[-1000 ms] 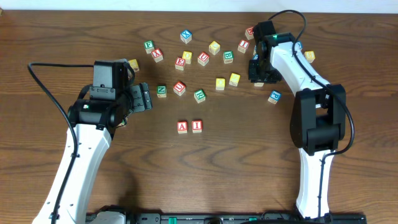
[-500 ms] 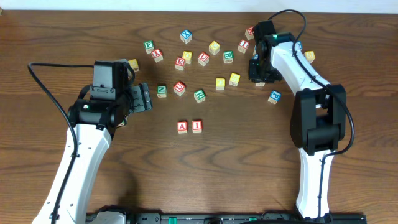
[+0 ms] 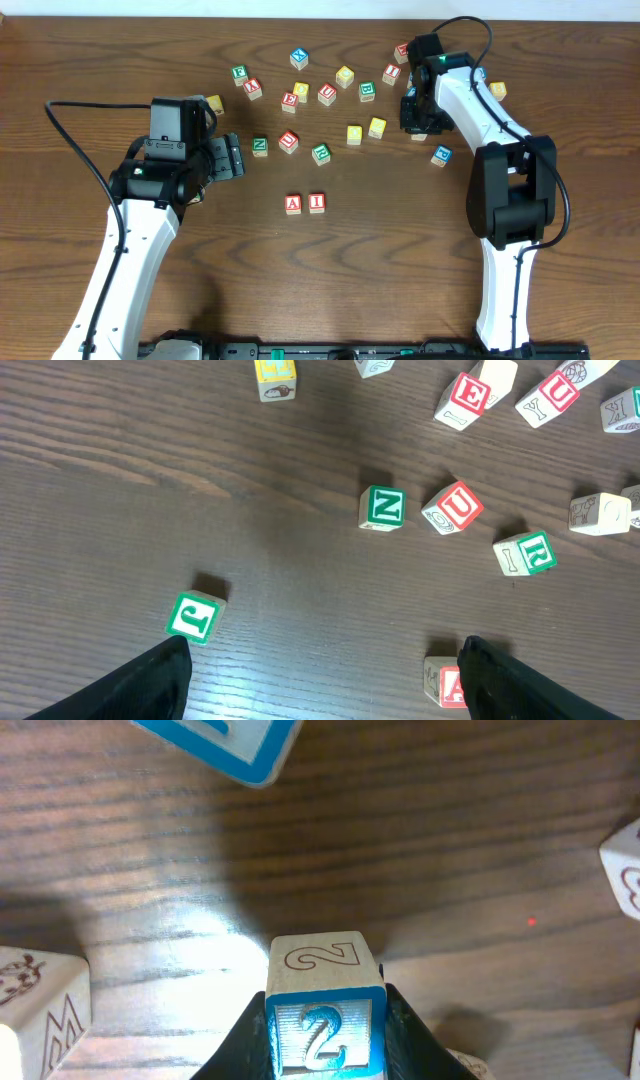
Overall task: Spell out AI2
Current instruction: 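Close the right gripper on the blue 2 block and lift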
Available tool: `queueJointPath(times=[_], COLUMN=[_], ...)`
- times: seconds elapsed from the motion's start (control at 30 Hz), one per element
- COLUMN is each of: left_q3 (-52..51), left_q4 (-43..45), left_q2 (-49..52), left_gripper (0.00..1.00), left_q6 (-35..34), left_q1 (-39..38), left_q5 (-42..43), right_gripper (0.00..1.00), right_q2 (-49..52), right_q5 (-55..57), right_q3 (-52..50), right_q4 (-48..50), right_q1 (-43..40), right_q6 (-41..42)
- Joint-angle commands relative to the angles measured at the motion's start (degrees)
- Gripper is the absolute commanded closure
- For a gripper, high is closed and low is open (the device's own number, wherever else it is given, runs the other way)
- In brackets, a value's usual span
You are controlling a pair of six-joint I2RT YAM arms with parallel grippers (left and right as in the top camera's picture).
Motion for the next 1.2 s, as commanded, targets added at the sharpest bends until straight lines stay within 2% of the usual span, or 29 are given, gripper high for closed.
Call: queueJointPath(times=[0.0, 0.27, 0.5, 0.57, 0.67, 0.93, 1.17], left_q3=[0.9, 0.9, 0.9, 0.9, 0.9, 0.9, 0.9], left_q4=[-0.2, -0.2, -0.2, -0.2, -0.2, -0.2, -0.4], left_q2=[0.2, 0.2, 0.2, 0.2, 0.2, 0.2, 0.2], left_gripper=[0.16, 0.16, 0.16, 0.16, 0.16, 0.16, 0.16], left_q6=[0.8, 0.8, 0.8, 0.8, 0.8, 0.8, 0.8], left_q1=[0.3, 0.3, 0.3, 0.3, 0.3, 0.3, 0.3], left_q5=[-0.7, -0.7, -0.7, -0.7, -0.7, -0.7, -0.7], right_gripper=[0.85, 0.85, 0.9, 0.93, 0.91, 0.99, 0.99], right_q2=[0.2, 0.0, 0.0, -0.3, -1.2, -6.5, -12.8], right_q5=[0.5, 0.1, 0.1, 0.1, 0.1, 0.1, 0.3], right_q3=[2.4, 9.0, 13.8, 14.3, 14.4, 14.4, 14.3], right_q4=[-1.3, -6.4, -11.1, -12.0, -13.0, -13.3, -13.6], right_q1=[-0.4, 0.0, 1.7, 2.5, 3.7, 7.4, 10.4], right_q6=[-0.2, -0.2, -0.3, -0.3, -0.3, -0.2, -0.2])
